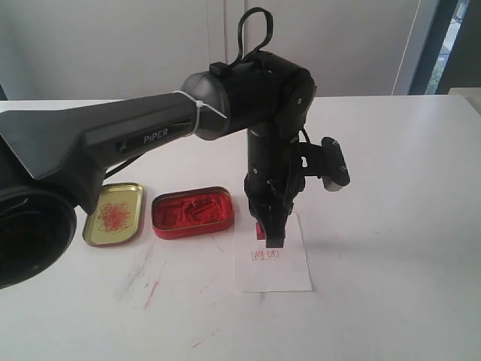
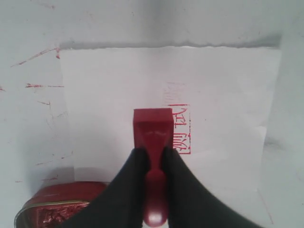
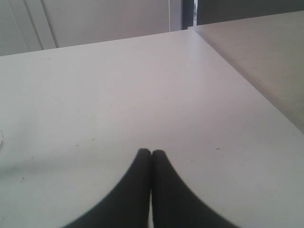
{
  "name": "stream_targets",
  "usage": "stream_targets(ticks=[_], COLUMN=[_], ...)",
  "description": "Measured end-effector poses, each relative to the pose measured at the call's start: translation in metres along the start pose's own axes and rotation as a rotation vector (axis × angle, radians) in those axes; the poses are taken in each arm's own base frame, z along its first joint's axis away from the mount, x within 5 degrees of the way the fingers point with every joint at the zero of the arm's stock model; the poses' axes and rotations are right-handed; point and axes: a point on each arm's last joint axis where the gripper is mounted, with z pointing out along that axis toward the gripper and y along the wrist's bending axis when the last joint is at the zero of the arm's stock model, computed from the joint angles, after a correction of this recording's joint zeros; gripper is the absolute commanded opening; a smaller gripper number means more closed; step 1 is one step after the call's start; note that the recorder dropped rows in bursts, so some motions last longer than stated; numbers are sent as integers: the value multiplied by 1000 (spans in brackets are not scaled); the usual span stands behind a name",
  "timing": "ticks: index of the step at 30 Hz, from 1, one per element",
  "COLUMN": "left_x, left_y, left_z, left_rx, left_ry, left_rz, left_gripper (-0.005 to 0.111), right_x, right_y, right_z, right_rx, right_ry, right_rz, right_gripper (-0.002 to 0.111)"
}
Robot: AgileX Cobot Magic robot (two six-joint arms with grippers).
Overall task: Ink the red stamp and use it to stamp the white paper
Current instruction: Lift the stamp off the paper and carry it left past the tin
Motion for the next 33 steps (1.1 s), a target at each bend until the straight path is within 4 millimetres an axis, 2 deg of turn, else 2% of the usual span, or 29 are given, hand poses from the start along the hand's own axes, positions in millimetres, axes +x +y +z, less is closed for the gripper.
stream_targets(ticks=[11, 14, 18, 21, 26, 33], left_x=[3, 12, 34, 44, 55, 74], left_y=[3, 12, 28, 35, 42, 57], left_z=[0, -12, -51, -67, -79, -87], left_rx=[0, -15, 21, 47, 84, 153], left_ry=[0, -17, -154, -221, -288, -374], left_rz=[-92, -161, -296, -347, -420, -543], left_gripper=[0, 0, 0, 0, 0, 0], right_x=[0, 0, 0, 0, 0, 0], right_y=[0, 0, 0, 0, 0, 0], right_z=[0, 0, 0, 0, 0, 0], right_rx=[0, 0, 0, 0, 0, 0], right_ry=[0, 0, 0, 0, 0, 0], right_rz=[0, 0, 0, 0, 0, 0], right_gripper=[0, 0, 0, 0, 0, 0])
